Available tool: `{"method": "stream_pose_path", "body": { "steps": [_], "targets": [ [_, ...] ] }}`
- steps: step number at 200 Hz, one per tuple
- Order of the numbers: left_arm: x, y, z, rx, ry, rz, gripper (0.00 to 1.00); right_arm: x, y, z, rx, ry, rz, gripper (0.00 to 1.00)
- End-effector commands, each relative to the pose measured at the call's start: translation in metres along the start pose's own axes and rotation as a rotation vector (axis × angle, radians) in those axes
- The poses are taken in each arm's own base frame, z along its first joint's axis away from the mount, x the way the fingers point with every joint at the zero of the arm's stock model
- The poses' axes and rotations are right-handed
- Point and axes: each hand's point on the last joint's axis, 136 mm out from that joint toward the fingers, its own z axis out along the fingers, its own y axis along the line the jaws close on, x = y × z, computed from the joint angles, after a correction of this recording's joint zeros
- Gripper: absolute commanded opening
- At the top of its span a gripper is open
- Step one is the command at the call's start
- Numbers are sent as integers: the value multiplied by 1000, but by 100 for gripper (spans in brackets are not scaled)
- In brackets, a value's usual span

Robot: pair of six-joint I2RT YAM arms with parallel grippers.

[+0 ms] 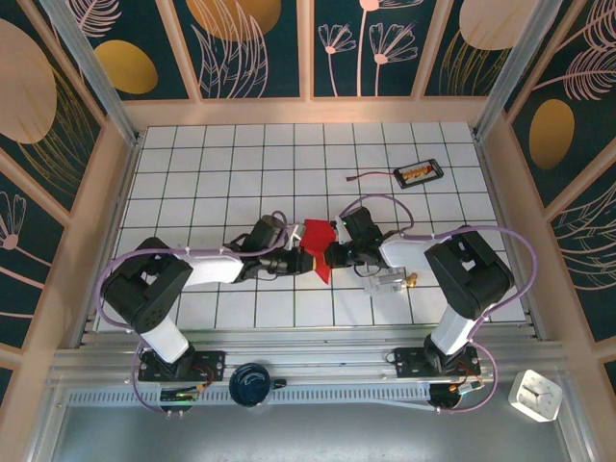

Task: Fold a paper plane with a square sheet of paper (pick it up from the middle)
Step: Third fold the triangle at the center of the table.

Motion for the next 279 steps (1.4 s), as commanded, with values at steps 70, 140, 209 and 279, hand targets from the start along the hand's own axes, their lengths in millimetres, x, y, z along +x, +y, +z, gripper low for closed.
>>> {"method": "stream_pose_path", "body": {
  "steps": [70,140,209,279],
  "targets": [
    [15,-22,30,114,98,-13,3,46,-32,7,125,131,62,0],
    [17,-11,40,87,121,-22,4,45,-33,8,131,134,56,0],
    [29,5,46,50,159,-30,4,46,-34,9,132,138,57,0],
    [44,6,43,43,189,-13,6,46,-35,7,139,135,58,0]
  ]
}}
